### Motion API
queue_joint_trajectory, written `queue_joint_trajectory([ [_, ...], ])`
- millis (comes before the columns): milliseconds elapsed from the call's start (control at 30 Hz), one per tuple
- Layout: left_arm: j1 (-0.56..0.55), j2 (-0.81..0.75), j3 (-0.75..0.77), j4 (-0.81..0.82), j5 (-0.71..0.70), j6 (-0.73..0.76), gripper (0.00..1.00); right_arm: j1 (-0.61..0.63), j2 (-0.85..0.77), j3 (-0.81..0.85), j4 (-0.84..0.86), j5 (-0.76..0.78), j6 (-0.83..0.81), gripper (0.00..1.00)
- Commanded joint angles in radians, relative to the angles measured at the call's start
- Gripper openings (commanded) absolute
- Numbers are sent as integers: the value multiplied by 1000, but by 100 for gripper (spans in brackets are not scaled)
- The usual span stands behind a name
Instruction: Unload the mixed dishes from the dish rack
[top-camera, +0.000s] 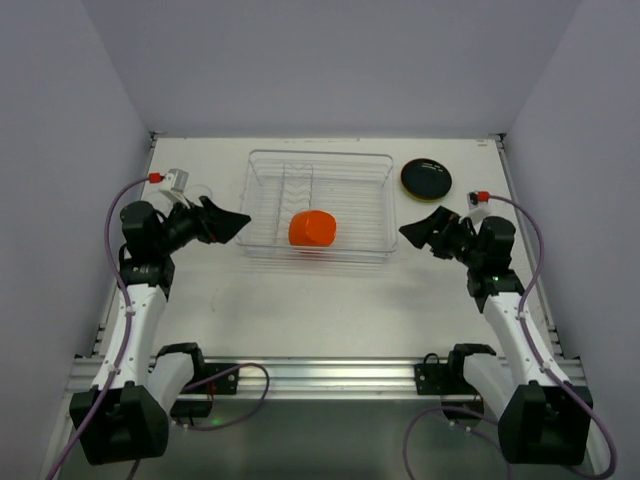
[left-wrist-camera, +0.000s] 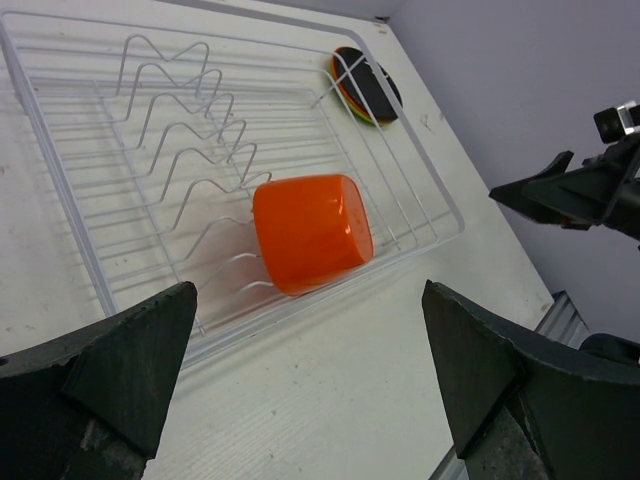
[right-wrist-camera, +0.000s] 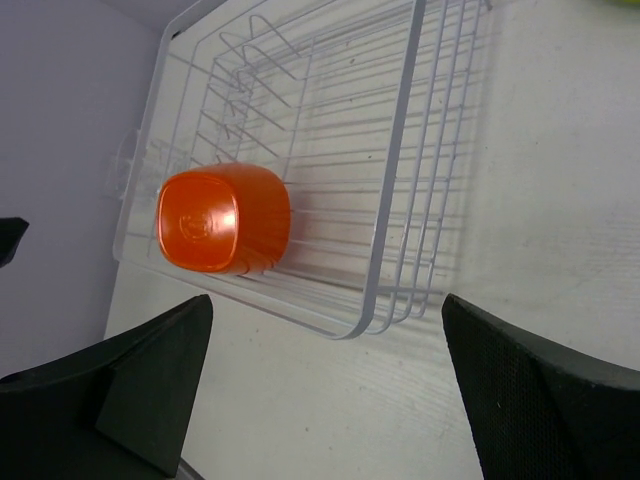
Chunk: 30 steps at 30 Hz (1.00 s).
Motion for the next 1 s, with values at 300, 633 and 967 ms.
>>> queue_joint_trajectory([
  [300,9,1,-14,56,21,-20,100,16,-97,-32,195,-110,19,99],
  [633,9,4,-15,56,27,-23,100,97,-46,29,184,-223,-4,99],
  [967,7,-10,-23,56,32,-26,100,284,95,158,155,-161,2,99],
])
